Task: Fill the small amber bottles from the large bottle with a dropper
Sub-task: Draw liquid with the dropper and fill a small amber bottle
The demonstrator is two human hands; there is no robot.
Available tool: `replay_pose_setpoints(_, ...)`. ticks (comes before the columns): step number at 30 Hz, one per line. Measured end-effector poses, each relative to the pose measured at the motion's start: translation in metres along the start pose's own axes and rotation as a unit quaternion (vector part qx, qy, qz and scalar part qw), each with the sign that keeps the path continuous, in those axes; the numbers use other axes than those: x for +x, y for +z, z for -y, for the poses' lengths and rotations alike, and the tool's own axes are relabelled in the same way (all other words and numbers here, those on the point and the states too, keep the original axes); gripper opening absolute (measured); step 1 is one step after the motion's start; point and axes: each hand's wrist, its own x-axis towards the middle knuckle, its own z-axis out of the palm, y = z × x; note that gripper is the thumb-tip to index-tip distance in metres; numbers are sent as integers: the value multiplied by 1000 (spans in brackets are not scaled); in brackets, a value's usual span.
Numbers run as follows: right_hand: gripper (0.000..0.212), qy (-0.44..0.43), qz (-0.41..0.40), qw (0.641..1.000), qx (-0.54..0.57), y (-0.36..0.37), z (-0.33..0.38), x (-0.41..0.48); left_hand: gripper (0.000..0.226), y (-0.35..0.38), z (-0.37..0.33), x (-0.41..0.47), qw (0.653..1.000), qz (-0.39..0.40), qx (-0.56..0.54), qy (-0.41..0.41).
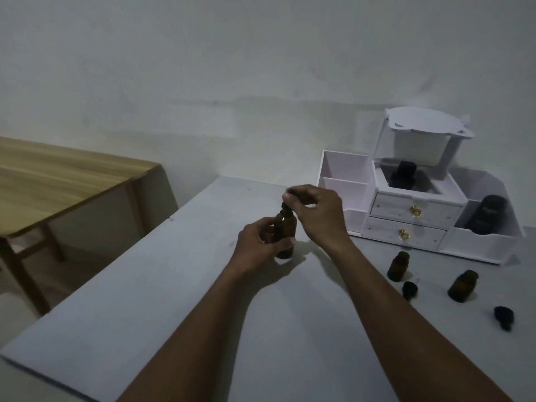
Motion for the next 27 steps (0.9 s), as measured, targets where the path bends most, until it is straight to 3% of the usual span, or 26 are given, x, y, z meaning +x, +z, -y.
replay_pose_setpoints(3,19,6,11,1000,-13,2,-4,-2,56,1,0,-2,1000,-2,-23,-9)
replay_pose_setpoints(27,8,-5,-40,999,-21,8,-1,-5,55,3,-3,-4,1000,-8,-8,-13)
